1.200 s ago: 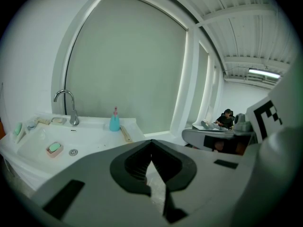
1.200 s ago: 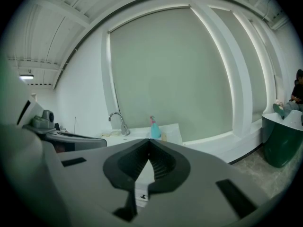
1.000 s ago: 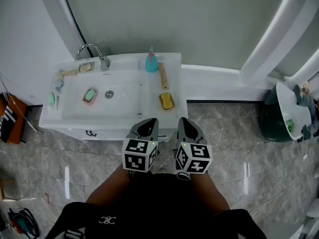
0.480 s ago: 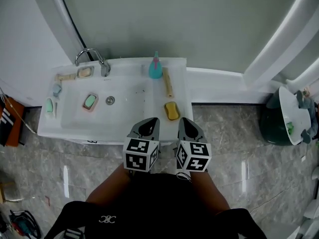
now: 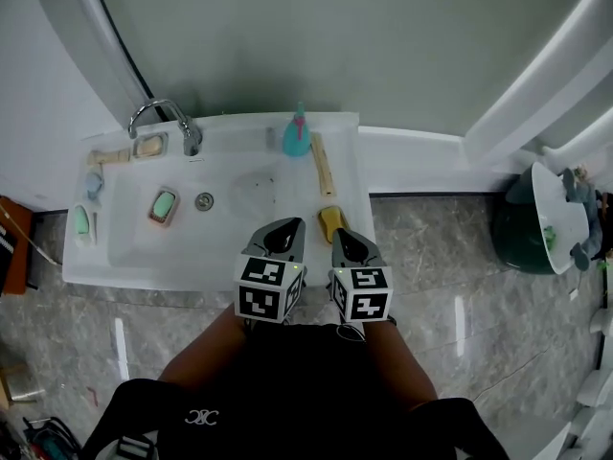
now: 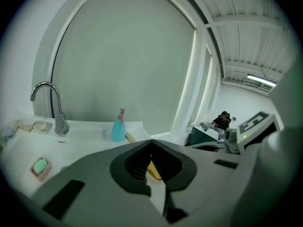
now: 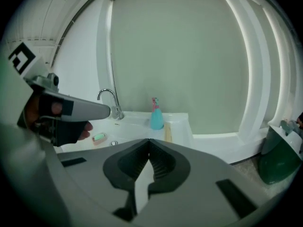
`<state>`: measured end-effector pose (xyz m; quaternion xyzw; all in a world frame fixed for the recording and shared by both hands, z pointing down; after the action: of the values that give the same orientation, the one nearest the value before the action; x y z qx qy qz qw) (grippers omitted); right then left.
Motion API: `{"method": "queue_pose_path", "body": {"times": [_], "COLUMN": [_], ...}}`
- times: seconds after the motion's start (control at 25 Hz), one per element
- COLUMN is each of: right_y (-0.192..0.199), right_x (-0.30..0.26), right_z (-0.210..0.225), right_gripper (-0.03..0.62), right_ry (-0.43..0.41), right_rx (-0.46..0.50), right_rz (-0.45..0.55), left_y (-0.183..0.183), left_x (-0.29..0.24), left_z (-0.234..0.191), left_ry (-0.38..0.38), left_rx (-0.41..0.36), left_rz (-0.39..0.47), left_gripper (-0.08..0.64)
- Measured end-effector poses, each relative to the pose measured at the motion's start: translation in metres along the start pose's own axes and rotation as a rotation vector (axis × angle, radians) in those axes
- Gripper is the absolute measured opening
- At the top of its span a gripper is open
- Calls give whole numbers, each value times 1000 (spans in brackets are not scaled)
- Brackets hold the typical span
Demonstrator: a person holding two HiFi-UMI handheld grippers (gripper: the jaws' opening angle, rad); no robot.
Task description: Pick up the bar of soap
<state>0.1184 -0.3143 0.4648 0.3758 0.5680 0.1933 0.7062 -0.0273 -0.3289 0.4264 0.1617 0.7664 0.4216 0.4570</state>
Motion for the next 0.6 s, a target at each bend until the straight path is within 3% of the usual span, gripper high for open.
{"method": "queue_pose_path", "body": {"times": [0.36,0.6], "right_y": [4,9], "right_x": [-27,-45], "right_z": [5,14], "right_gripper": [8,9], "right_ry": [113,96], "right_rx": [-25,-13], "right_rz": [-92,-152], "left_y": [-3,-4], "left_x": [-18,-24], "left_z": [-24,-28], "left_ry": [62,53], "left_rx": [-13,-1], "left_rz": [-43,-54], "left_gripper": [8,8]}}
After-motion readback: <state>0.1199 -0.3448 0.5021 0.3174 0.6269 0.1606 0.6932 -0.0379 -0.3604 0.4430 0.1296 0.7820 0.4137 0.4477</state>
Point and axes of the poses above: the fingertips, and each gripper's own axes: x backward along the fingers, z to its right, y out of its underside, the point moved 8 cm from there along x, backward along the fingers, and after that the axes turned 10 degrees about -z, right-handed, at the moved point
